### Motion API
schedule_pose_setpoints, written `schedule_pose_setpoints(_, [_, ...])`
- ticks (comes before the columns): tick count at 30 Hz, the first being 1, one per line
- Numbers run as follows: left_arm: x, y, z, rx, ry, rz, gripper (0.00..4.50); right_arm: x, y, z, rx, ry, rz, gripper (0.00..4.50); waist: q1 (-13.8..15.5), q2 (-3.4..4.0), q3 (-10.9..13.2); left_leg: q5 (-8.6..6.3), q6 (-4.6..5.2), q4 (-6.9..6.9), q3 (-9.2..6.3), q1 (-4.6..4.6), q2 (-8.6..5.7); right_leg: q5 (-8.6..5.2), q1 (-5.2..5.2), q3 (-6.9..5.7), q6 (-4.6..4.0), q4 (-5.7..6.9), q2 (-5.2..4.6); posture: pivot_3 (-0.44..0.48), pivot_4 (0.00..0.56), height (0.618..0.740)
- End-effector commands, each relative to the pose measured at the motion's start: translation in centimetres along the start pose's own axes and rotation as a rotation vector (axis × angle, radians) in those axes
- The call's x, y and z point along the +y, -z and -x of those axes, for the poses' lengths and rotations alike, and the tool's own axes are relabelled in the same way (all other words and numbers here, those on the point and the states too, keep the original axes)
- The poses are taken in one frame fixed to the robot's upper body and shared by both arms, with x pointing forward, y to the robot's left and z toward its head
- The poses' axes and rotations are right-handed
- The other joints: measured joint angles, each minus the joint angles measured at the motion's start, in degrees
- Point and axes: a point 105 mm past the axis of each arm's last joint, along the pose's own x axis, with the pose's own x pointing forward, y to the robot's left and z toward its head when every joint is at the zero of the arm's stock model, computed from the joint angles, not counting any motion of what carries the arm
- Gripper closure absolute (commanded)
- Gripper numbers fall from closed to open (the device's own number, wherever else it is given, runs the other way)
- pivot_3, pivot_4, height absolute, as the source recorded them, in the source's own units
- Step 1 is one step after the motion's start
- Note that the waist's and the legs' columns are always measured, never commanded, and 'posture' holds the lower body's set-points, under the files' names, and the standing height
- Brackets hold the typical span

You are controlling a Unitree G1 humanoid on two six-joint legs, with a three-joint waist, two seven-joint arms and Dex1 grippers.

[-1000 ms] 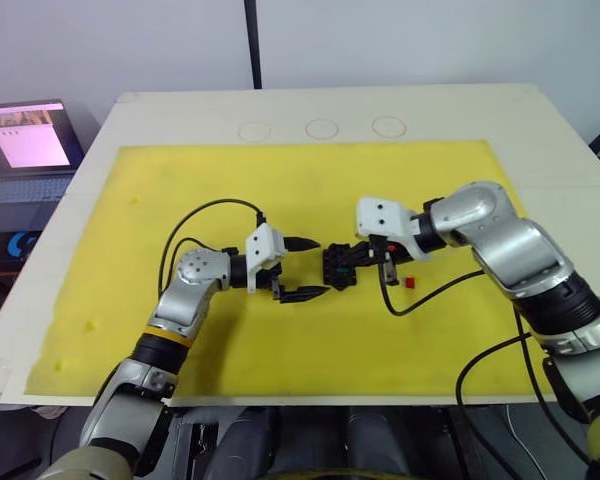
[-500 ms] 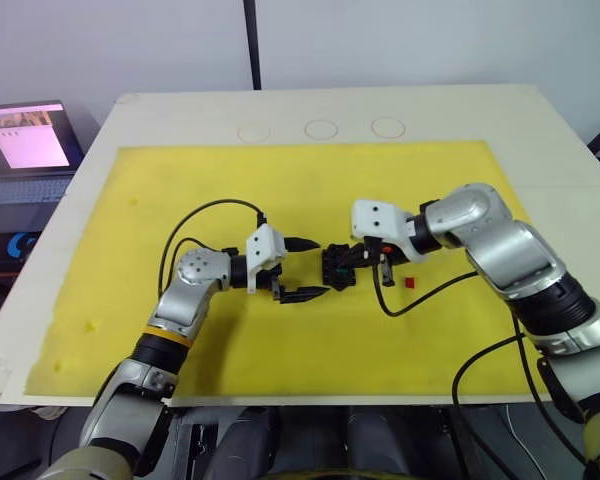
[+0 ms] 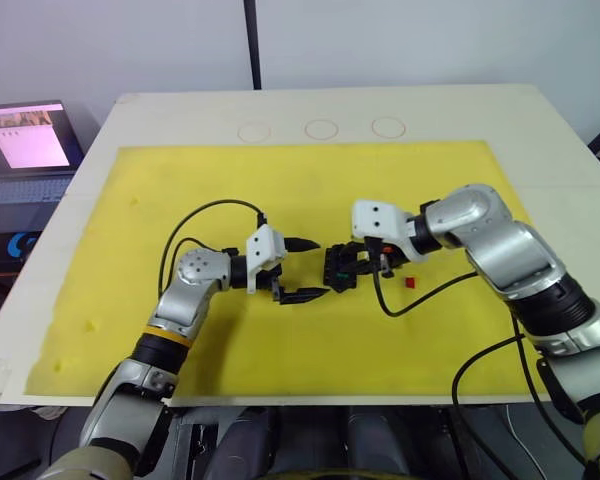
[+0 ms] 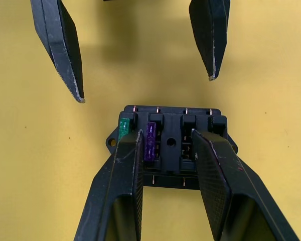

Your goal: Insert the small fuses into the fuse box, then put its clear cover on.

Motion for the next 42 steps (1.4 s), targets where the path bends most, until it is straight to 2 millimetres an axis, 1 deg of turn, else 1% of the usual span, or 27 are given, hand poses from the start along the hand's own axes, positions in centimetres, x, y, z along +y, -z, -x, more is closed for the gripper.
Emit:
schedule_pose_setpoints(1, [0.2,-0.9,-0.3,-0.015,0.009,-0.044,0.0,-0.9,-1.2,1.2,-0.062,0.044,0.0,2.87,0.0,0.0,0.0,0.0,0.0,0.0,0.0,0.0,0.0,0.0,0.0,0.0,0.0,0.0,0.0,0.0,0.15,0.74])
schedule_pose_setpoints(4, [0.2,-0.9,-0.4,-0.017,0.012,-0.044,0.0,-0.9,-1.7,1.8,-0.092,0.031,-0.005,2.87,0.0,0.0,0.0,0.0,0.0,0.0,0.0,0.0,0.0,0.0,0.0,0.0,0.0,0.0,0.0,0.0,0.15,0.74])
schedule_pose_setpoints(8, [0.3,-0.9,-0.4,-0.017,0.01,-0.044,0.0,-0.9,-1.8,2.5,-0.095,0.032,-0.012,2.87,0.0,0.0,0.0,0.0,0.0,0.0,0.0,0.0,0.0,0.0,0.0,0.0,0.0,0.0,0.0,0.0,0.15,0.74])
schedule_pose_setpoints(12, [0.3,-0.9,-0.5,-0.018,0.008,-0.046,0.0,-1.2,-2.0,3.1,-0.118,0.074,-0.017,2.87,0.0,0.0,0.0,0.0,0.0,0.01,0.0,0.0,0.0,0.0,0.0,0.0,0.0,0.01,0.0,0.0,0.15,0.74])
schedule_pose_setpoints(14, [0.3,-1.0,-0.5,-0.021,0.008,-0.047,0.0,-1.1,-1.9,3.1,-0.128,0.098,-0.021,3.27,0.0,0.0,0.0,0.0,0.0,0.01,0.0,0.0,0.0,0.0,0.0,0.0,0.0,0.01,0.0,0.0,0.15,0.74])
schedule_pose_setpoints(15, [0.4,-1.0,-0.6,-0.024,0.008,-0.049,0.0,-0.8,-1.8,2.9,-0.127,0.096,-0.021,3.46,0.0,0.0,0.0,0.0,0.0,0.0,0.0,0.0,0.0,0.0,0.0,0.0,0.0,0.01,0.0,0.0,0.15,0.74])
schedule_pose_setpoints(16, [0.4,-1.1,-0.6,-0.026,0.007,-0.05,0.0,-0.5,-1.7,2.7,-0.126,0.093,-0.02,3.86,0.0,0.0,0.0,0.0,0.0,0.0,0.0,0.0,0.0,0.0,0.0,0.0,0.0,0.02,0.0,0.0,0.15,0.74])
schedule_pose_setpoints(18, [0.5,-1.1,-0.7,-0.026,0.009,-0.053,0.0,-0.1,-1.6,2.4,-0.127,0.092,-0.031,4.48,0.0,0.0,0.0,0.0,0.0,0.02,0.0,0.0,0.0,0.0,0.0,0.0,0.0,0.04,0.0,0.0,0.15,0.74])
schedule_pose_setpoints(26, [0.6,-1.1,-0.8,-0.024,0.015,-0.058,0.0,0.7,-0.9,1.5,-0.109,0.091,-0.053,4.48,0.0,0.0,0.0,0.0,0.0,0.05,0.02,0.0,-0.01,0.01,0.0,0.0,0.0,0.08,-0.01,0.0,0.15,0.74])
schedule_pose_setpoints(33, [0.5,-1.1,-0.7,-0.019,0.014,-0.057,0.0,0.8,-0.4,1.0,-0.094,0.086,-0.069,4.48,0.0,0.0,0.0,0.0,0.0,0.05,0.03,0.0,-0.01,0.01,0.0,0.0,0.0,0.08,-0.01,0.0,0.15,0.74])
schedule_pose_setpoints(37, [0.6,-1.1,-0.7,-0.015,0.012,-0.056,0.0,1.1,0.6,0.2,-0.052,0.068,-0.07,4.48,0.0,0.0,0.0,0.0,0.0,0.05,0.04,0.0,-0.01,0.01,0.0,0.0,0.0,0.08,-0.01,0.0,0.15,0.74])
schedule_pose_setpoints(42, [0.5,-1.1,-0.6,-0.014,0.011,-0.055,0.0,1.5,1.2,-0.5,-0.033,0.047,-0.066,4.48,0.0,-0.03,0.0,0.0,0.0,0.06,0.04,0.02,-0.01,0.01,0.01,0.0,0.0,0.09,-0.01,0.0,0.15,0.74])
